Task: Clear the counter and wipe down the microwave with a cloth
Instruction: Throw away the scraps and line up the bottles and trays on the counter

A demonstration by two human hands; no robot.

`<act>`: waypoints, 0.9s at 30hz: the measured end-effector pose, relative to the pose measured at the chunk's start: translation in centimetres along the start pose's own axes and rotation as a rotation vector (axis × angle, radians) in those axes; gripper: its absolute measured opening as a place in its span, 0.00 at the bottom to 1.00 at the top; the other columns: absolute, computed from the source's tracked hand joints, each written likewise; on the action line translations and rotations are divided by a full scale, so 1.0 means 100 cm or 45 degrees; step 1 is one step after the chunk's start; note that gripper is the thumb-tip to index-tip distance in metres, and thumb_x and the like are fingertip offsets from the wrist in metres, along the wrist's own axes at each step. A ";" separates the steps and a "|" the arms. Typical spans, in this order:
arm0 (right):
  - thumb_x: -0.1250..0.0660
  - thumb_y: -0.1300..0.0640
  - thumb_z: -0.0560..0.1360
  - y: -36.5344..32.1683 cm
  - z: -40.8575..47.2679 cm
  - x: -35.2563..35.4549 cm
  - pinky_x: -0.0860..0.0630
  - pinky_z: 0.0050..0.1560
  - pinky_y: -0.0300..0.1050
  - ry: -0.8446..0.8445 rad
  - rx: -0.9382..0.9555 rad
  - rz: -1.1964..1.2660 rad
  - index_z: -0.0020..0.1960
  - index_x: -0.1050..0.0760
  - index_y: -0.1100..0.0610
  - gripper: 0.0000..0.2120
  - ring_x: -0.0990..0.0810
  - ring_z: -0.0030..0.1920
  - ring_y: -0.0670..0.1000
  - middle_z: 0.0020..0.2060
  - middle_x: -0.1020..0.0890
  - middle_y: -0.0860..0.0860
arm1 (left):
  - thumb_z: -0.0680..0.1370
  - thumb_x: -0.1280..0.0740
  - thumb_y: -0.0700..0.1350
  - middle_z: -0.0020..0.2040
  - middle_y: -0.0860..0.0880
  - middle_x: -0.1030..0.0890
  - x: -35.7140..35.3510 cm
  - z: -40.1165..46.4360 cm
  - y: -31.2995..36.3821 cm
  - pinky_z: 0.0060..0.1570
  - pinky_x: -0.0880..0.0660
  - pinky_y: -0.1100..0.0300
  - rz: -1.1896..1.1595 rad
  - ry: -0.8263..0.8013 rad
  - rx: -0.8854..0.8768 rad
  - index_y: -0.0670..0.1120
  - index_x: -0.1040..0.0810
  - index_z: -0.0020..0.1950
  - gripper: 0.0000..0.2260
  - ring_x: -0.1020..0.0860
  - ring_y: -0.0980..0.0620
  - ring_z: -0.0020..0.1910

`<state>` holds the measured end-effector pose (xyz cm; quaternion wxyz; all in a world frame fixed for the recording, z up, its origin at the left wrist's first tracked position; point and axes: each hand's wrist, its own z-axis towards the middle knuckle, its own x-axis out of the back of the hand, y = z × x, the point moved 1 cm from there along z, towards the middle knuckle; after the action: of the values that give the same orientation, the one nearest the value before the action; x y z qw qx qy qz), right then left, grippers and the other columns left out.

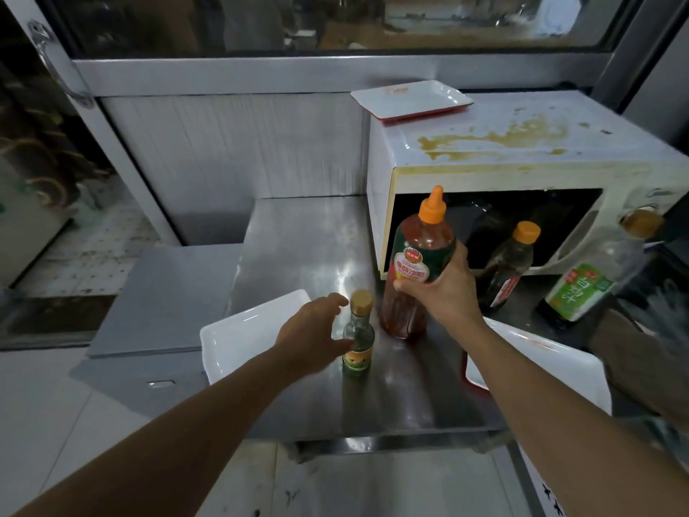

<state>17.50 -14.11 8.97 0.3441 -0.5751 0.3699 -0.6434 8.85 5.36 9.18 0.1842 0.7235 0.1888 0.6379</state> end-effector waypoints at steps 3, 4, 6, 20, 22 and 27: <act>0.18 0.55 0.58 0.003 0.003 -0.005 0.28 0.53 0.41 0.029 -0.005 0.008 0.67 0.38 0.56 0.44 0.23 0.58 0.52 0.60 0.24 0.52 | 0.71 0.27 0.49 0.62 0.49 0.23 -0.005 0.005 0.000 0.57 0.26 0.55 -0.019 0.016 0.008 0.48 0.29 0.64 0.24 0.25 0.50 0.59; 0.19 0.55 0.58 0.003 0.003 -0.005 0.28 0.52 0.40 0.041 -0.002 0.007 0.66 0.37 0.56 0.42 0.23 0.57 0.51 0.59 0.23 0.52 | 0.71 0.27 0.49 0.61 0.50 0.22 -0.007 0.006 0.000 0.56 0.26 0.56 -0.025 0.027 0.007 0.49 0.28 0.63 0.22 0.24 0.50 0.58; 0.19 0.55 0.59 0.003 0.004 -0.006 0.28 0.50 0.39 0.055 0.010 -0.004 0.64 0.36 0.57 0.40 0.23 0.55 0.50 0.58 0.23 0.52 | 0.72 0.27 0.48 0.60 0.50 0.22 -0.010 0.009 0.000 0.54 0.26 0.56 -0.058 0.048 0.004 0.49 0.27 0.62 0.20 0.24 0.51 0.56; 0.20 0.52 0.61 -0.002 -0.007 0.011 0.28 0.47 0.37 0.062 0.036 -0.057 0.65 0.36 0.58 0.38 0.24 0.52 0.47 0.57 0.22 0.52 | 0.73 0.29 0.48 0.55 0.49 0.18 -0.019 0.013 0.008 0.48 0.29 0.61 -0.165 0.163 0.066 0.47 0.22 0.58 0.14 0.21 0.50 0.51; 0.20 0.53 0.61 -0.005 -0.009 0.014 0.28 0.47 0.36 0.062 0.044 -0.054 0.65 0.35 0.58 0.38 0.23 0.53 0.48 0.57 0.22 0.52 | 0.73 0.29 0.48 0.54 0.48 0.18 -0.019 0.013 0.008 0.48 0.28 0.61 -0.165 0.171 0.075 0.47 0.21 0.57 0.13 0.21 0.50 0.51; 0.20 0.54 0.61 -0.013 -0.014 0.020 0.31 0.40 0.28 0.033 0.071 -0.039 0.64 0.35 0.58 0.38 0.24 0.50 0.45 0.56 0.22 0.51 | 0.73 0.29 0.47 0.53 0.49 0.17 -0.016 0.007 0.010 0.44 0.30 0.61 -0.112 0.203 0.115 0.47 0.21 0.55 0.11 0.21 0.50 0.50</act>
<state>15.87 -15.08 11.02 0.3453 -0.5625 0.3475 -0.6660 9.38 3.65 8.20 0.1636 0.6691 0.2628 0.6756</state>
